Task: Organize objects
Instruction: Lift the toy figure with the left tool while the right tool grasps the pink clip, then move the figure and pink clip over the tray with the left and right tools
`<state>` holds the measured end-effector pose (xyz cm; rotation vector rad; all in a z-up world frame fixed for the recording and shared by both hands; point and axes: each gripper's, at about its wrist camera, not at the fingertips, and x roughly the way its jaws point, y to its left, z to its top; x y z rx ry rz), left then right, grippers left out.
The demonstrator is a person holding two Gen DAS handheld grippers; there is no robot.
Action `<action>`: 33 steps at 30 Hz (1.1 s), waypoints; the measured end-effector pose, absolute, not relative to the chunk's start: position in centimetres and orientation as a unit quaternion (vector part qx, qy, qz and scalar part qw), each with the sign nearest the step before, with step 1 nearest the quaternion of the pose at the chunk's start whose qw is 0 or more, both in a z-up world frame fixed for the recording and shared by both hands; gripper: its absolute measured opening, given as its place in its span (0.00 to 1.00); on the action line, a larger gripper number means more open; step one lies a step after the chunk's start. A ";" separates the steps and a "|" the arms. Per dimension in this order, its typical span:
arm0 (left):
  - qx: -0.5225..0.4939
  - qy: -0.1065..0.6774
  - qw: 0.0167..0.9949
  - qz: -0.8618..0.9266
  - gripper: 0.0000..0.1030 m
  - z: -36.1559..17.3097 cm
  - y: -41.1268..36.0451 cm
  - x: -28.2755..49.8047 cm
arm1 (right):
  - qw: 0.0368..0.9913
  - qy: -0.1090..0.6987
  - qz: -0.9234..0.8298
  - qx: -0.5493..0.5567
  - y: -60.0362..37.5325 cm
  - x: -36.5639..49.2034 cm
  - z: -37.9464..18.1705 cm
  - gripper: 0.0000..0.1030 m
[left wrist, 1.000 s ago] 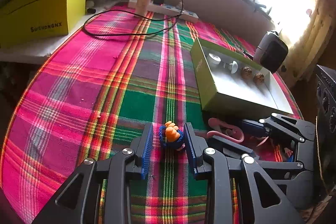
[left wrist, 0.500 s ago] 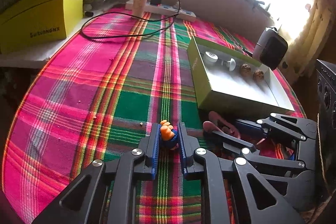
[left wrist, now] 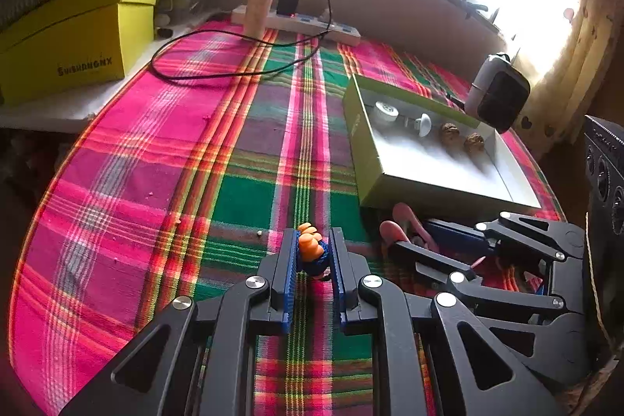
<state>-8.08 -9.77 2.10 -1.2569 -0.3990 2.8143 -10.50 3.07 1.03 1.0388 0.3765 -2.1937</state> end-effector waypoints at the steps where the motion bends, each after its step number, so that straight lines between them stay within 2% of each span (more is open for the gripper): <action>1: -0.404 -0.128 0.017 0.906 0.14 2.2 -9.7 -8.1 | 0.336 0.143 -0.841 0.398 3.1 -10.5 1.1 0.24; 33: -0.370 -0.101 0.033 0.923 0.14 5.3 -7.9 -7.9 | 0.320 0.095 -0.867 0.369 6.9 -10.4 4.7 0.24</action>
